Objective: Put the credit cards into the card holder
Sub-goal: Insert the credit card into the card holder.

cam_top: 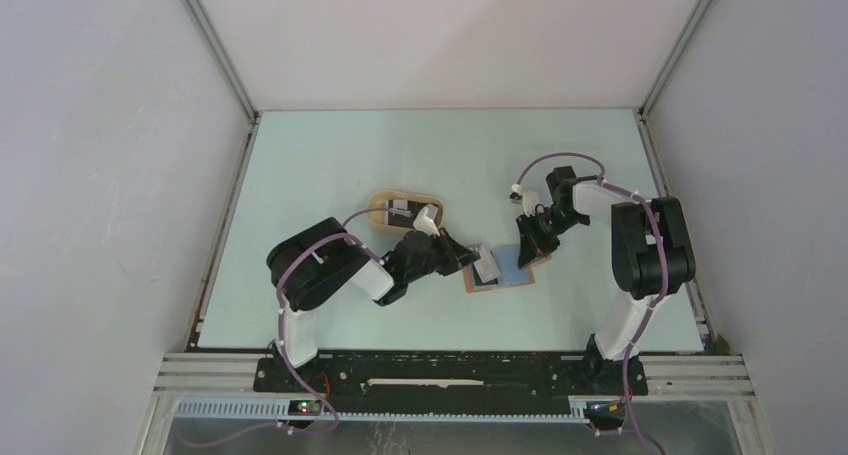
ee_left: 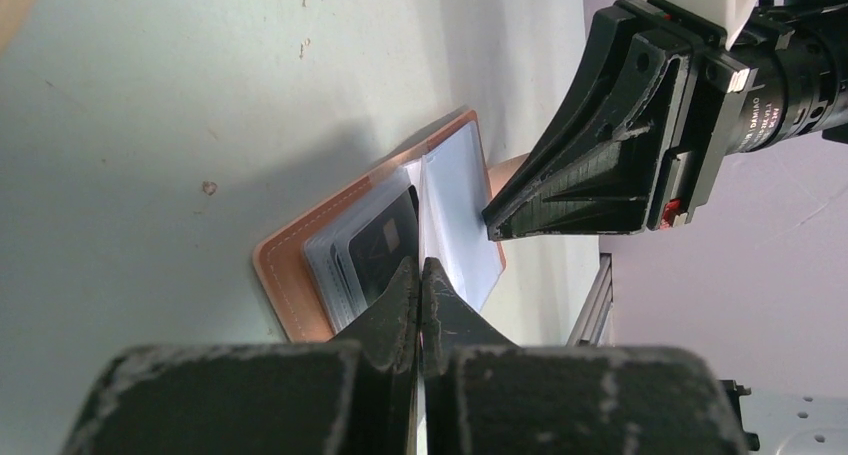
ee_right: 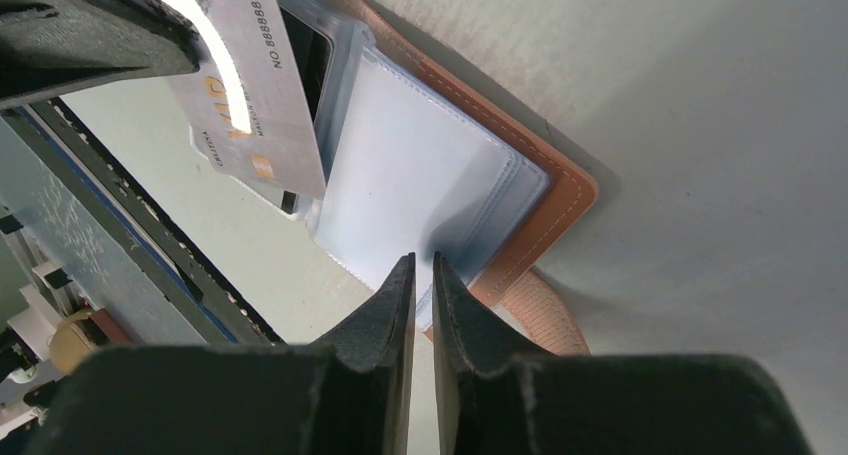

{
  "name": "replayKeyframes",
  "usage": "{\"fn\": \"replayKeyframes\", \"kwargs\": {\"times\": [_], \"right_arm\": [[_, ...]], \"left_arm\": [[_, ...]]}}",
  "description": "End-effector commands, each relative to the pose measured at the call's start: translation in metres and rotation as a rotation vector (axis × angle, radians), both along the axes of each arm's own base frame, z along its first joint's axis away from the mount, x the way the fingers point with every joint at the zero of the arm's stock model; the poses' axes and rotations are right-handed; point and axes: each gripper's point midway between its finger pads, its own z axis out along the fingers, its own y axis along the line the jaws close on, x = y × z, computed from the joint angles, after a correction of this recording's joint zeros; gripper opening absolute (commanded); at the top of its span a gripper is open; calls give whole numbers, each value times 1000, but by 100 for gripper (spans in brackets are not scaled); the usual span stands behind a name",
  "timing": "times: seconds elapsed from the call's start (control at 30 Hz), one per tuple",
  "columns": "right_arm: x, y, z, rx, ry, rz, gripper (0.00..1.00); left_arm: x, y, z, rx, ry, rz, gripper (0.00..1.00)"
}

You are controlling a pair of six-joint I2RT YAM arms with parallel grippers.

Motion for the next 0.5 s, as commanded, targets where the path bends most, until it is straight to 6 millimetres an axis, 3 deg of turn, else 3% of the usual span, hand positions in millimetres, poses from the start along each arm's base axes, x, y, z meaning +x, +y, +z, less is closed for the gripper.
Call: {"fn": "replayKeyframes", "kwargs": {"times": [0.0,0.47], "right_arm": [[8,5,4,-3,-16,1,18],[7,6,5,-1,-10,5,18]], "left_arm": [[0,-4,5,-2,-2,12,0],[-6,-23,3,-39,33,-10,0]]}}
